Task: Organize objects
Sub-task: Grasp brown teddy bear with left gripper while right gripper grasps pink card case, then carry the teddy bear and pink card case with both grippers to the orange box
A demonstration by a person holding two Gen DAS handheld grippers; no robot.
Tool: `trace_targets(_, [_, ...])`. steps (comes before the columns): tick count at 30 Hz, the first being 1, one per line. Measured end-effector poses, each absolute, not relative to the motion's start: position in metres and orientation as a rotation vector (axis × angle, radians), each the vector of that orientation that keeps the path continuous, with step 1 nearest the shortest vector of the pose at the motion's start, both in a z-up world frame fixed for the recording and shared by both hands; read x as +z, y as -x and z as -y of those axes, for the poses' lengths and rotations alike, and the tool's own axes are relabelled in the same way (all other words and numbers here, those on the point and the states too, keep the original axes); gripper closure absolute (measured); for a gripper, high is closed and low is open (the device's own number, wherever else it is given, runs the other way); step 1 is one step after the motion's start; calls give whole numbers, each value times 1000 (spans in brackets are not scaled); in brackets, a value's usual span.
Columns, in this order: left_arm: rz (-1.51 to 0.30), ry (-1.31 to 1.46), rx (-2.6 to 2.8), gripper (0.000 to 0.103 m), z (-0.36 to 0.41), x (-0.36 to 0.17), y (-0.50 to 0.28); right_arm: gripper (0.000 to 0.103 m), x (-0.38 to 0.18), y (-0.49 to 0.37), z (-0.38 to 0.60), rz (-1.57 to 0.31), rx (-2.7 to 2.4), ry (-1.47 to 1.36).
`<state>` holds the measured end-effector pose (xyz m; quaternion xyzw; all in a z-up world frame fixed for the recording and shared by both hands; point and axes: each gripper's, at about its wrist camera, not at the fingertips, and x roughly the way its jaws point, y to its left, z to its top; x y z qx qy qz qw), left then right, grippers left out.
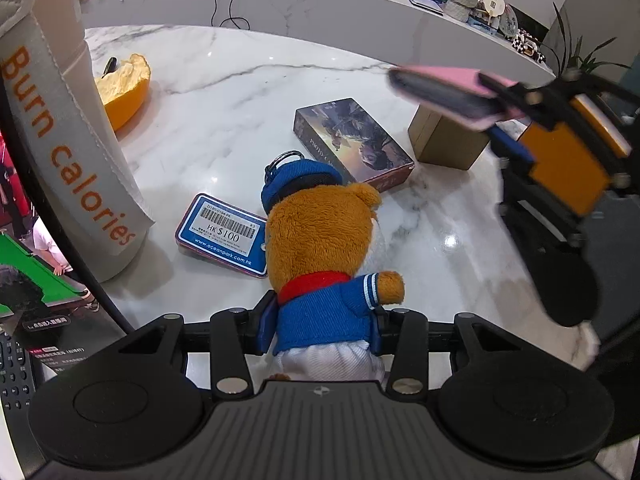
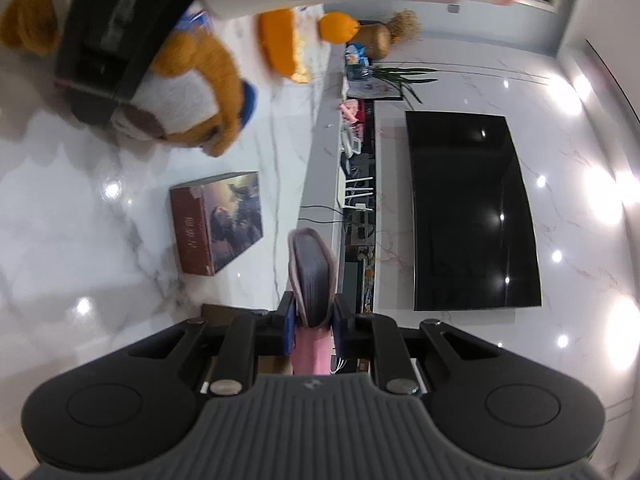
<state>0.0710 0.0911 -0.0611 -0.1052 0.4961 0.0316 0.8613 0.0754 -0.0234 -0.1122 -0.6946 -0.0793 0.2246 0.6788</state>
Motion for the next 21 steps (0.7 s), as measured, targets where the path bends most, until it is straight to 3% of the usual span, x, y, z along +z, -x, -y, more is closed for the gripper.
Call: trace_targets(21, [-996, 35, 65, 54, -66, -66, -60, 84, -14, -46, 129, 138, 321, 1219])
